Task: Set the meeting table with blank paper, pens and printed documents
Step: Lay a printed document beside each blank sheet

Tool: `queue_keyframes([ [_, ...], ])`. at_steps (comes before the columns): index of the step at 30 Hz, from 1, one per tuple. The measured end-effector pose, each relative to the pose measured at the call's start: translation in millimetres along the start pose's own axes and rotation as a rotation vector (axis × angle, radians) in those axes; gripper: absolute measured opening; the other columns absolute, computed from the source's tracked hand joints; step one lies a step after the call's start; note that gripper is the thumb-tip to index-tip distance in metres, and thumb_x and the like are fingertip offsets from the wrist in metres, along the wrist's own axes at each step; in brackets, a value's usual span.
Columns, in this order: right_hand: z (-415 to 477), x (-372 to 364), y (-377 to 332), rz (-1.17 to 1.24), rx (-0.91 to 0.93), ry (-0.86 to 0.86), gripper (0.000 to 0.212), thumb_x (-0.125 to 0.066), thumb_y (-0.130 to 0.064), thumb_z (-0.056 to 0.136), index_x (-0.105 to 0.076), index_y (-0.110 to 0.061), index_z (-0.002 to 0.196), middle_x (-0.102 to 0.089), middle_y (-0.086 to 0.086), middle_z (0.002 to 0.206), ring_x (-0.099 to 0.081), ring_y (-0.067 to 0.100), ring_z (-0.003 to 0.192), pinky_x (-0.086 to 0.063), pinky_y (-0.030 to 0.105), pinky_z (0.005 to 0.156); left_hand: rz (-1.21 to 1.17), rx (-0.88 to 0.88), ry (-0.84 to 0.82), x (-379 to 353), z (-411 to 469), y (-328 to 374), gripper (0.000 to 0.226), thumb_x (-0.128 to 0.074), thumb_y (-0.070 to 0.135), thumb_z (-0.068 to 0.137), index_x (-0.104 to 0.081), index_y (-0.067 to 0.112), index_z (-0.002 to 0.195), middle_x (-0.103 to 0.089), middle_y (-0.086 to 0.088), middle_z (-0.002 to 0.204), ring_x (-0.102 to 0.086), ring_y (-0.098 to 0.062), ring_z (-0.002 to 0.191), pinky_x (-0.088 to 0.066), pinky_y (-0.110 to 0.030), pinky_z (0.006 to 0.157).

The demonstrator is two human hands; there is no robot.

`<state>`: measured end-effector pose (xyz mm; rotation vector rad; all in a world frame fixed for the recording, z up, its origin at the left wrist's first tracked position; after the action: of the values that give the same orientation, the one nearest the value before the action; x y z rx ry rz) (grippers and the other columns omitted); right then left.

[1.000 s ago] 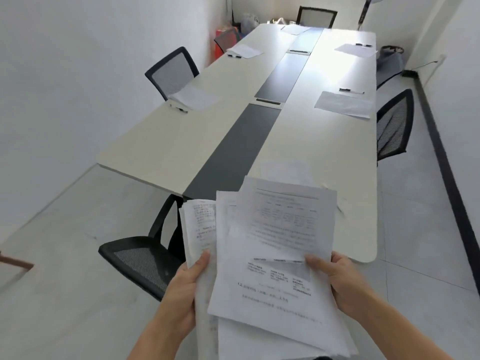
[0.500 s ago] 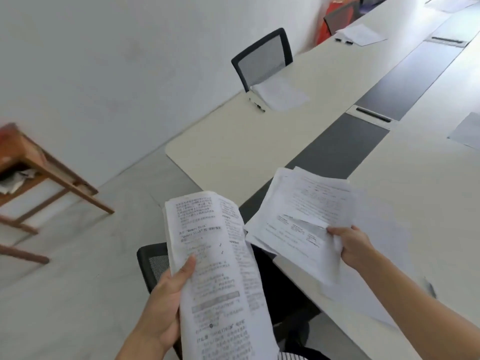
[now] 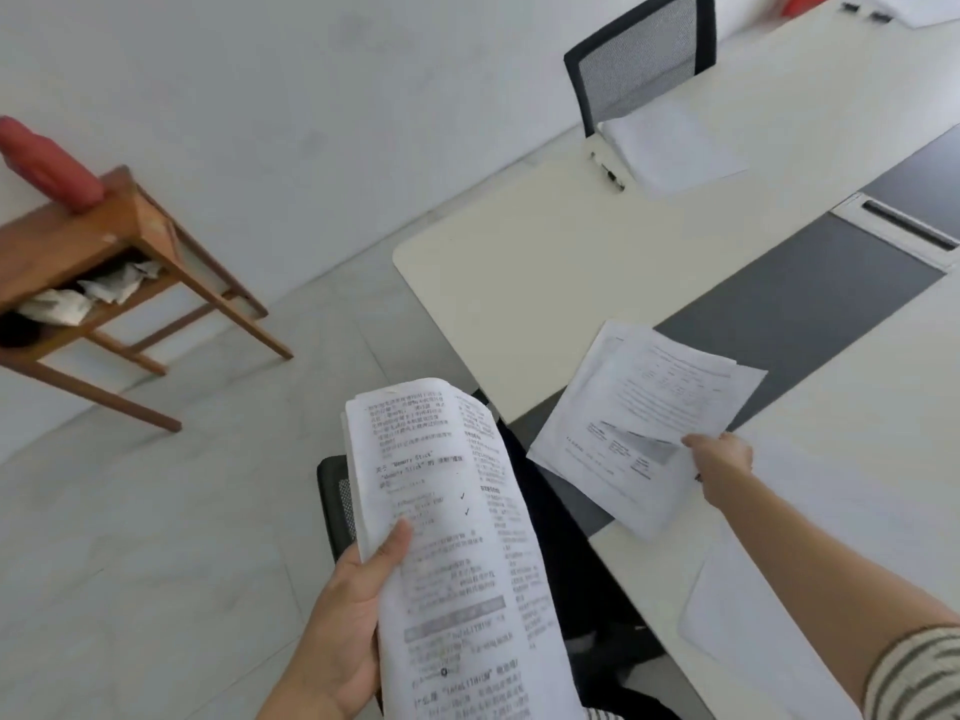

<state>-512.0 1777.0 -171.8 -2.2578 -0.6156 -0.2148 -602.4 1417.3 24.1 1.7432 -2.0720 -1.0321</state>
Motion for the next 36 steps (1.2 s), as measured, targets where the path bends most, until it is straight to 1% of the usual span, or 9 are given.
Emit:
queue_keyframes([
  [3,-23,20,6,-0.133,0.117,0.049,0.054,-0.066,-0.013,0.086,-0.049,-0.011,0.137,-0.061,0.014,0.125,-0.059,0.033,0.108,-0.047,0.041,0.094,0.020,0.011,-0.073,1,1,4,0.037,-0.061,0.025,0.084,-0.067,0.008,0.116,-0.069,-0.024,0.113,-0.067,-0.044,0.101,-0.050,-0.060,0.089],
  [5,-60,32,7,-0.060,0.193,0.033,0.057,-0.067,-0.017,0.088,-0.045,-0.014,0.140,-0.059,0.012,0.131,-0.058,0.031,0.115,-0.047,0.043,0.097,0.026,0.027,-0.160,2,0,9,0.037,-0.062,0.025,0.084,-0.068,0.009,0.116,-0.068,-0.025,0.116,-0.066,-0.045,0.104,-0.047,-0.063,0.093],
  [9,-180,38,22,0.136,0.214,-0.386,0.036,-0.063,-0.031,0.091,-0.061,-0.013,0.123,-0.072,0.009,0.108,-0.069,0.025,0.100,-0.053,0.042,0.088,0.070,0.071,-0.369,5,-1,19,0.058,-0.084,0.032,0.067,-0.067,0.008,0.118,-0.067,-0.025,0.117,-0.065,-0.045,0.106,-0.053,-0.061,0.086],
  [12,-255,37,54,0.217,0.085,-0.635,0.040,-0.056,-0.043,0.085,-0.071,-0.013,0.108,-0.075,0.012,0.103,-0.071,0.028,0.090,-0.055,0.041,0.081,0.113,0.131,-0.491,6,-2,13,0.053,-0.075,0.025,0.077,-0.061,0.005,0.124,-0.066,-0.026,0.119,-0.065,-0.045,0.106,-0.056,-0.056,0.080],
  [16,-295,70,89,0.495,0.008,-0.373,0.039,-0.074,-0.024,0.075,-0.060,0.001,0.103,-0.072,0.026,0.104,-0.070,0.041,0.086,-0.058,0.056,0.079,0.193,0.162,-0.567,3,-9,-4,0.038,-0.061,0.016,0.088,-0.059,0.000,0.123,-0.067,-0.027,0.116,-0.066,-0.045,0.103,-0.057,-0.057,0.080],
  [21,-333,127,120,0.677,0.106,-0.195,0.022,-0.072,-0.016,0.075,-0.063,-0.001,0.088,-0.073,0.026,0.093,-0.073,0.037,0.071,-0.062,0.045,0.062,0.321,0.210,-0.674,-12,-30,-30,0.036,-0.059,0.017,0.088,-0.062,0.000,0.119,-0.068,-0.027,0.114,-0.067,-0.044,0.101,-0.055,-0.059,0.082],
  [26,-360,183,165,0.734,0.237,0.060,0.023,-0.070,-0.020,0.077,-0.069,0.002,0.085,-0.074,0.026,0.092,-0.074,0.037,0.074,-0.062,0.045,0.062,0.405,0.261,-0.805,-40,-61,-66,0.050,-0.074,0.030,0.076,-0.067,0.003,0.117,-0.066,-0.026,0.119,-0.065,-0.044,0.107,-0.055,-0.058,0.086],
  [30,-382,231,207,0.775,0.331,0.275,0.019,-0.067,-0.018,0.085,-0.073,0.000,0.084,-0.074,0.025,0.091,-0.073,0.042,0.079,-0.061,0.052,0.067,0.503,0.282,-0.892,-64,-91,-111,0.046,-0.065,0.030,0.085,-0.062,0.004,0.123,-0.067,-0.024,0.118,-0.065,-0.042,0.107,-0.053,-0.058,0.089],
  [36,-416,326,287,0.892,0.364,0.534,0.008,-0.070,-0.011,0.083,-0.073,-0.005,0.081,-0.076,0.018,0.085,-0.074,0.034,0.073,-0.062,0.043,0.062,0.614,0.348,-1.002,-102,-162,-201,0.048,-0.063,0.034,0.087,-0.061,0.003,0.124,-0.067,-0.024,0.119,-0.065,-0.043,0.107,-0.054,-0.057,0.089],
])
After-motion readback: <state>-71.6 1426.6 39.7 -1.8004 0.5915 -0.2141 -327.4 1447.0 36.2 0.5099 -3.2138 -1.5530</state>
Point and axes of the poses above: each hand's wrist, its own z-axis towards the middle knuckle, its own x-axis out of the back of the hand, y = z × x, the point moved 2 cm from there along z, towards the middle knuckle
